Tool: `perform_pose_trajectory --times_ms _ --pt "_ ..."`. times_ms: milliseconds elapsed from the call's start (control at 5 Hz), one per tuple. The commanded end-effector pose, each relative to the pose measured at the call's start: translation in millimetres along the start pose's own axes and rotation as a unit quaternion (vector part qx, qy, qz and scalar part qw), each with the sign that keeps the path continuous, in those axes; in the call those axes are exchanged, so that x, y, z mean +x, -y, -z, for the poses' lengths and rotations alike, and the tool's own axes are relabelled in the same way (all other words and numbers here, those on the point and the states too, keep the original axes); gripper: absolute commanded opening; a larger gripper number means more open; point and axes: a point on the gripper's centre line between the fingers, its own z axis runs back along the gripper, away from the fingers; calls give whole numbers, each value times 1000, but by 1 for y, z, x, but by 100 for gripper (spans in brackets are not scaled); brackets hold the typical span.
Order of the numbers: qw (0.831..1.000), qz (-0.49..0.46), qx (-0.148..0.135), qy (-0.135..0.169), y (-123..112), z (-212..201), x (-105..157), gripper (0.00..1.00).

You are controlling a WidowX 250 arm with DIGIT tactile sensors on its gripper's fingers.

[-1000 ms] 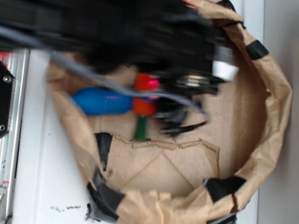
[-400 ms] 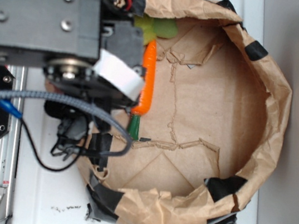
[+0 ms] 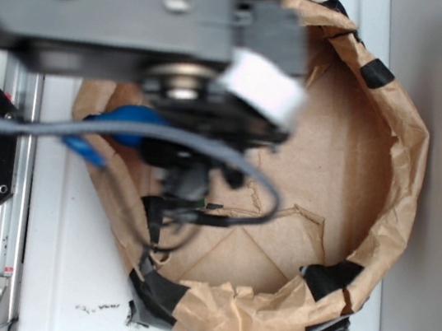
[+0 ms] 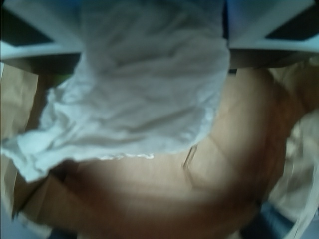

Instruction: Grab the white paper.

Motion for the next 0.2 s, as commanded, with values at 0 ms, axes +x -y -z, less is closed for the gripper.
perform_pose_trajectory --times_ms 0 --pt "999 -17 36 25 -16 -7 3 0"
